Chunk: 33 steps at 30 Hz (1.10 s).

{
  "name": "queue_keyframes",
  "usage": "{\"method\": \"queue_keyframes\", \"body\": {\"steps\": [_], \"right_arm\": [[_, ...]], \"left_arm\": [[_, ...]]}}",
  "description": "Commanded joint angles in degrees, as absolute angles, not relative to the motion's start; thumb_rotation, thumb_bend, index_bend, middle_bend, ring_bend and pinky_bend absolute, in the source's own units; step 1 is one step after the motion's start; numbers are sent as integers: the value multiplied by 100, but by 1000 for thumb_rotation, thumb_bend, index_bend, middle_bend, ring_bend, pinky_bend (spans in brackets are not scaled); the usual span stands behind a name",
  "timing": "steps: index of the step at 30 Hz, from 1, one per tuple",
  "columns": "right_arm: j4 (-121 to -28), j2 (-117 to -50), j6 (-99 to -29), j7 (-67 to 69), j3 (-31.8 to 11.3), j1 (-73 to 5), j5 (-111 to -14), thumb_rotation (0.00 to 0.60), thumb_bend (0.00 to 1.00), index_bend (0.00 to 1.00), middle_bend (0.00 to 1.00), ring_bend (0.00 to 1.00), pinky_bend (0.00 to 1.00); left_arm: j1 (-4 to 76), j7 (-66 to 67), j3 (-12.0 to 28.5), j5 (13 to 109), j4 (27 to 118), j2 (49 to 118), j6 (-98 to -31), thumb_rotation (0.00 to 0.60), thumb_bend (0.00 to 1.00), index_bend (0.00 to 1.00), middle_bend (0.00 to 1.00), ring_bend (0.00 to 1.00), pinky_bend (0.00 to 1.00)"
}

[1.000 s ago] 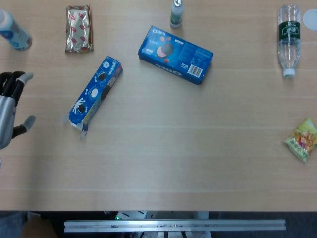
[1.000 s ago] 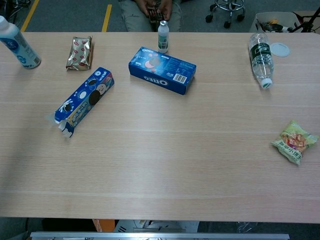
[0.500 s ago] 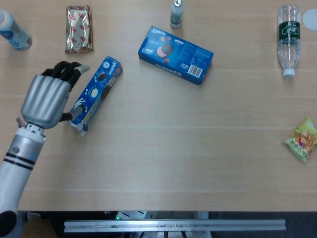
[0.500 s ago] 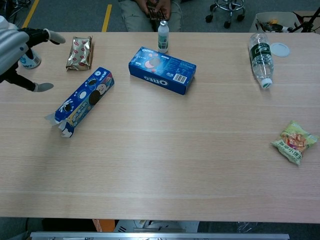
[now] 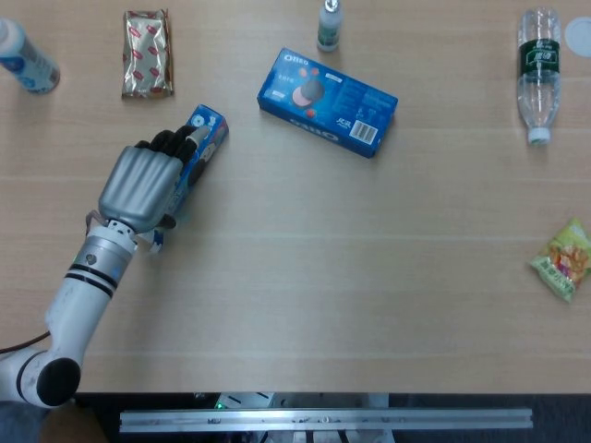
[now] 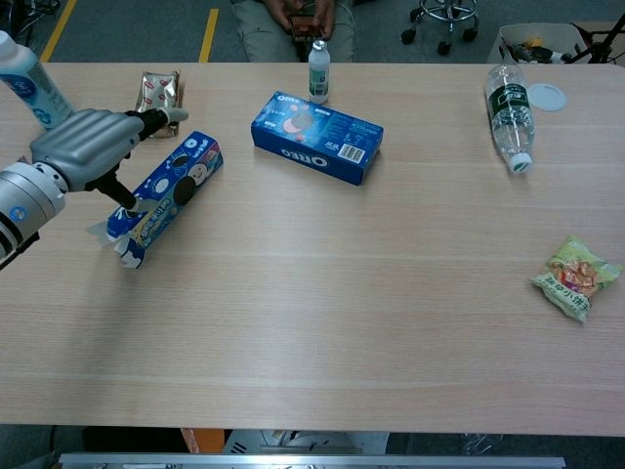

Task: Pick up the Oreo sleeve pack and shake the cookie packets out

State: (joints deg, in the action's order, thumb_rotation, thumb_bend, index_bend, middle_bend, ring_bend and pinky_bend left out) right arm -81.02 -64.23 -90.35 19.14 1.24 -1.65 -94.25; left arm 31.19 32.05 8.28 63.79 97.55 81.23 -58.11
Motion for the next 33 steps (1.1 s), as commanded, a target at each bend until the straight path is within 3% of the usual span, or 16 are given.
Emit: {"method": "queue_keyframes", "body": {"steps": [1,21,33], "right_arm": [[-8058,-6434,-9035,1956,123,-158,-9413,600,304,731,683,715,716],[-7925,-6433,-9177,2100,135,-14,-9366,600,304,731,682,715,716],[-7983,-6412,-9182,2051,127,-1,-9375,600,304,731,682,715,716]], "left_arm": [[3209,3304,760,6160,9559,8323,-5749,600,151,0,25,88,349],[3296,3249,417,6003,8012,9014,-5837,600,151,0,0,47,325],[3350,3567,576,5671,7136,9030,-5873,600,151,0,0,46,325]]}}
